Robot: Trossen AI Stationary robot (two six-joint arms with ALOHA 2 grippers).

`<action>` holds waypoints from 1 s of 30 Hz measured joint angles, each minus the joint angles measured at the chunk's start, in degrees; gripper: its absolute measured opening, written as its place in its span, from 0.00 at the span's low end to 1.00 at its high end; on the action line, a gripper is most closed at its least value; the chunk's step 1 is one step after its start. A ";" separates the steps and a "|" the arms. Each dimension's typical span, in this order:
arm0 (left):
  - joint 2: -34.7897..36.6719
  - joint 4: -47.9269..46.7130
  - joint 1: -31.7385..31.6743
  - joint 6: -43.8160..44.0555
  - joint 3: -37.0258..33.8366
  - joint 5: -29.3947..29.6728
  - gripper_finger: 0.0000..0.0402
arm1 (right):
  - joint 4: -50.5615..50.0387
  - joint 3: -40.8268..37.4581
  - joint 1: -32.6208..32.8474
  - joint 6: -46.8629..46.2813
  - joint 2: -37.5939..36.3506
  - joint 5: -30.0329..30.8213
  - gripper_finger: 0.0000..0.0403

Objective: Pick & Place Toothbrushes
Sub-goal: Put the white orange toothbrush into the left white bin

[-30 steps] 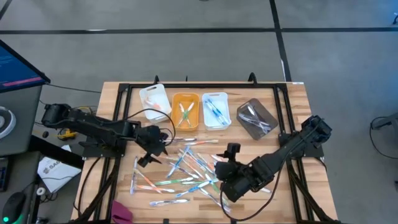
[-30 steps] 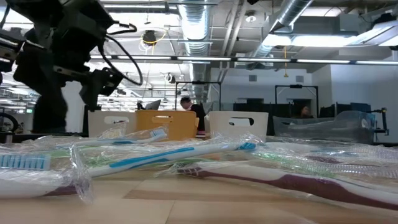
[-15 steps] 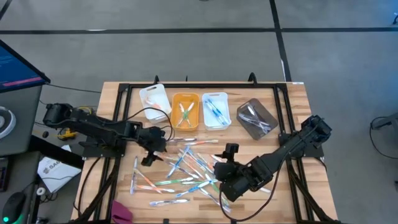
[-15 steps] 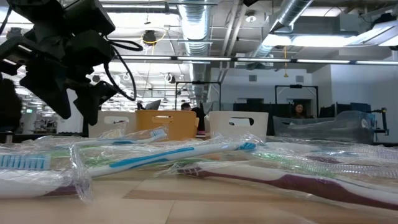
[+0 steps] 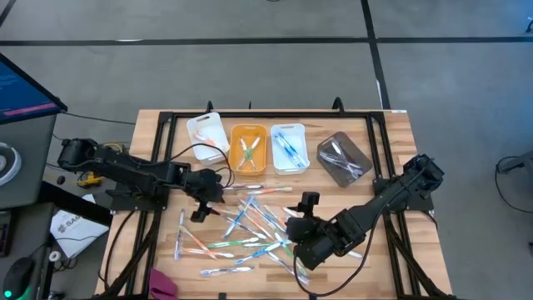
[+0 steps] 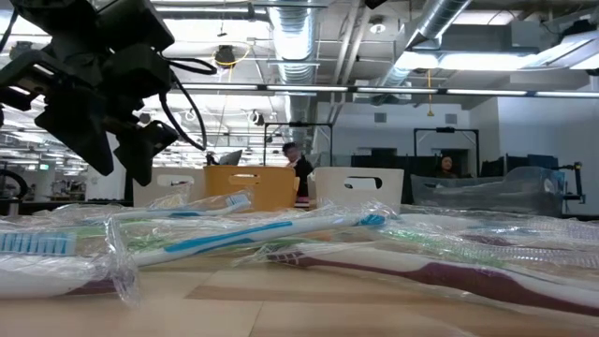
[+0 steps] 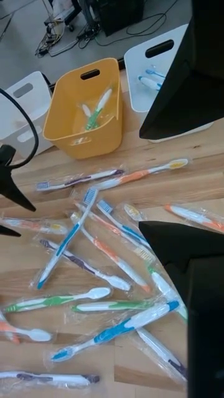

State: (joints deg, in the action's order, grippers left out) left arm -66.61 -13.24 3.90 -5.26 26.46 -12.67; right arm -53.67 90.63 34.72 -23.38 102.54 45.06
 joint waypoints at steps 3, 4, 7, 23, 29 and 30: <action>0.00 0.53 0.00 0.00 0.00 -0.02 0.54 | 0.00 0.00 0.00 0.00 0.00 0.00 0.55; 0.00 0.51 0.00 0.00 0.00 -0.03 0.54 | 0.00 0.00 0.00 0.00 0.00 0.00 0.55; -0.01 0.20 0.00 -0.04 0.00 -0.02 0.54 | 0.00 0.00 -0.02 0.00 0.01 0.00 0.55; -3.85 1.16 1.09 -0.44 -3.53 1.89 0.54 | 0.22 0.00 -0.02 -0.02 0.00 0.00 0.55; -3.89 4.02 1.07 -0.46 -6.01 2.17 0.54 | 0.31 0.00 -0.02 -0.04 0.00 0.00 0.55; -3.93 4.61 1.07 -0.46 -6.35 2.17 0.54 | 0.31 0.00 -0.02 -0.04 0.00 0.00 0.55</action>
State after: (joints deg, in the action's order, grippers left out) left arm -70.54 -8.62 4.97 -5.72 20.11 -10.50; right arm -53.36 90.63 34.70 -23.42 102.54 45.06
